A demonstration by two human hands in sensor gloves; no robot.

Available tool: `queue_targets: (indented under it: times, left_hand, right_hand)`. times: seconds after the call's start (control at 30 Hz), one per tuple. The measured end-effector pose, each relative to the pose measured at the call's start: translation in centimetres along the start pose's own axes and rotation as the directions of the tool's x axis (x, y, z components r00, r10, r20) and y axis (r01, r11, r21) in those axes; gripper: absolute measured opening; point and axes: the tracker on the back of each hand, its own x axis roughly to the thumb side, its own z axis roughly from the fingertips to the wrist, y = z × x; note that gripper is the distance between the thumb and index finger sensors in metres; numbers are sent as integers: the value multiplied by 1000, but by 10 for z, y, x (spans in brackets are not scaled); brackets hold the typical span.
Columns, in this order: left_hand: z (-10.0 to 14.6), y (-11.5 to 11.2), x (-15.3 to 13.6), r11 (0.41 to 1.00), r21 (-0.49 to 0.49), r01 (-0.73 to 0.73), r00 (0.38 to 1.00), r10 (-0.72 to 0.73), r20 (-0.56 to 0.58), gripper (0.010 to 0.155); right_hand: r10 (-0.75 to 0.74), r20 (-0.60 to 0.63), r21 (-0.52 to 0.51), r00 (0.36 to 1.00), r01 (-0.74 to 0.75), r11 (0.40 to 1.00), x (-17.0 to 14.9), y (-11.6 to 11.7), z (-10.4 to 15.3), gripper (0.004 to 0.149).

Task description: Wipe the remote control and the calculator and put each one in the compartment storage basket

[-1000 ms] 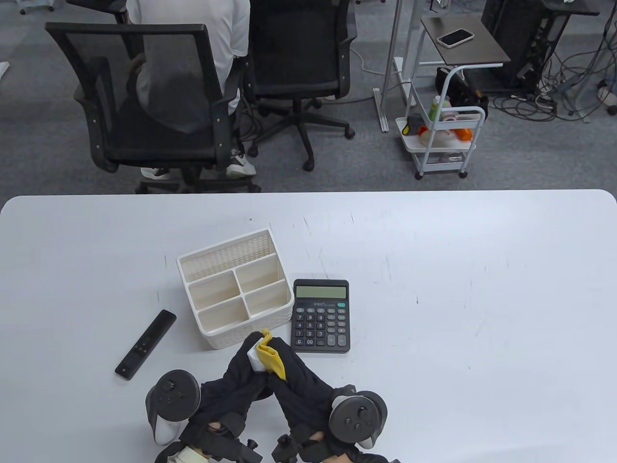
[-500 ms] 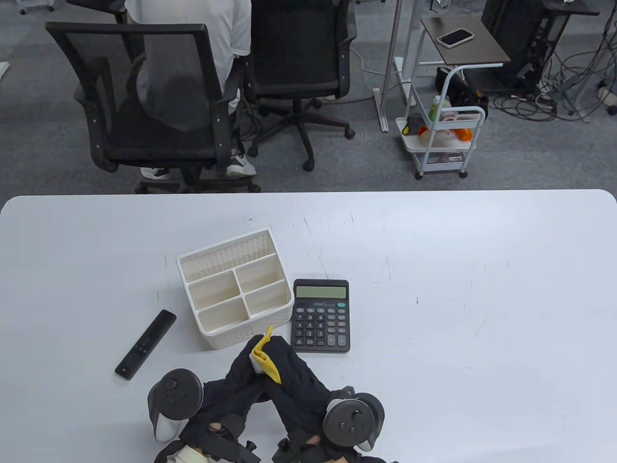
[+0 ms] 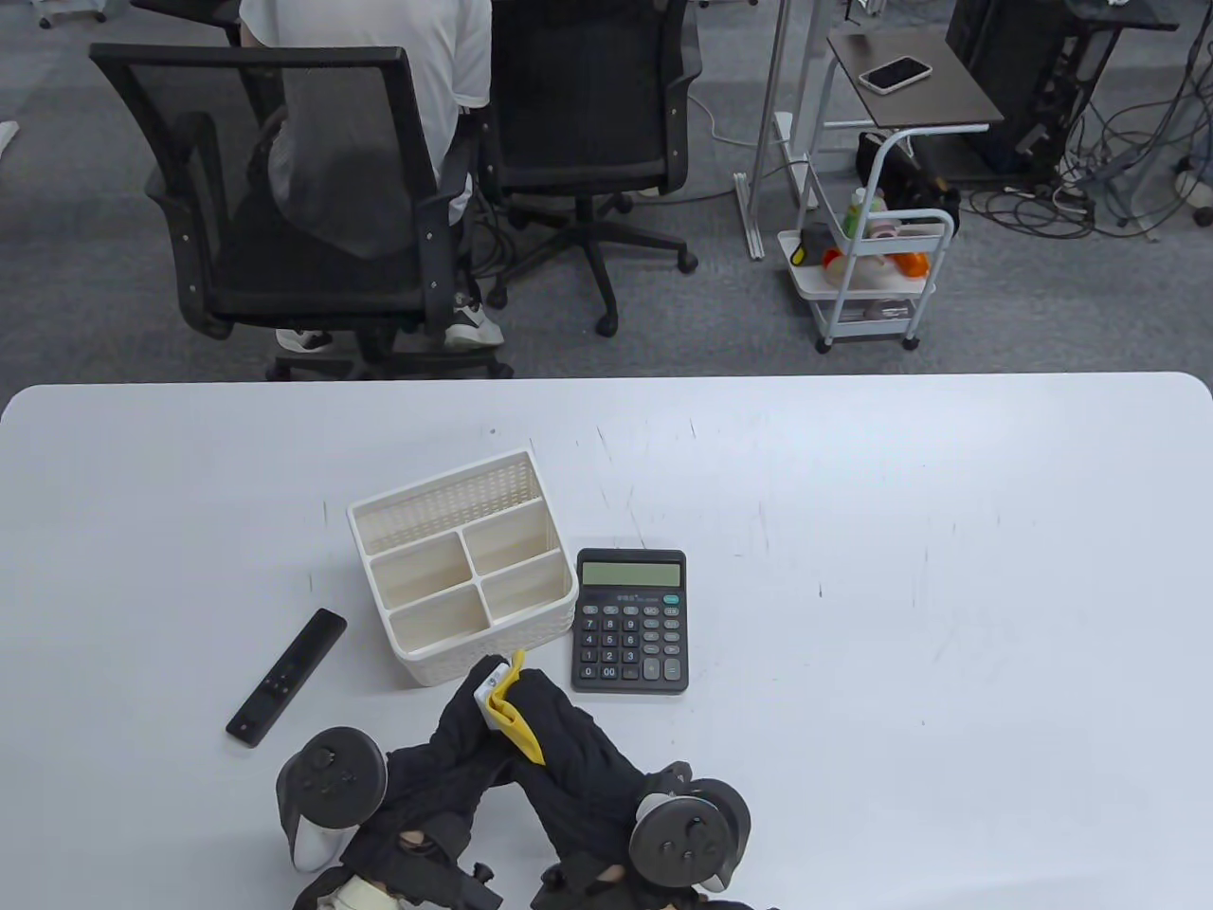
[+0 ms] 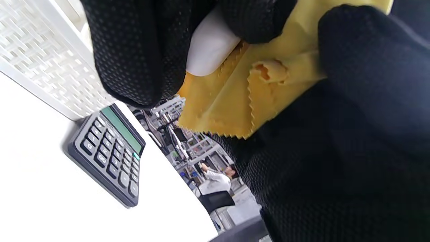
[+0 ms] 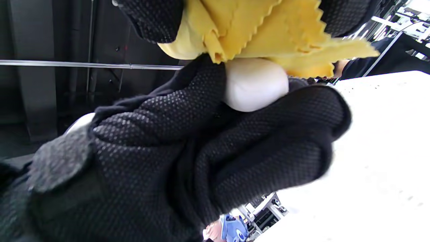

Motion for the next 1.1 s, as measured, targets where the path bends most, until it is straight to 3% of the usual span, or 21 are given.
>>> queue_targets:
  times: [0.17,0.3,0.53,0.67,0.8,1.1]
  left_hand:
    - [1,1,3,998,18,-66,998,66,-1,64]
    - [2,6,-2,994,74,-83,996,84,-13,64]
    - [0,1,0,998,-26,-53,999,53,1,63]
    - [0,3,1,991,12,-130,992,130,-2,62]
    - [2,10,-3,982,70,-174,985,175,-3,63]
    - [3,5,-6,950,-24,-313,949,313,19,69]
  right_hand:
    - [-26,-29,9,999,26,1000,-9,-1,0,55]
    - [65,27,62,998,-66,996,-4,5,2,54]
    - [32,30,36,999,-33,999,-2,3,1,55]
    - [71,24,46,997,-72,996,-6,1,1,55]
    - [177,99,84,979,-186,979,1,8,3,54]
    - [272,178,59,946,-286,956,8,7,3,56]
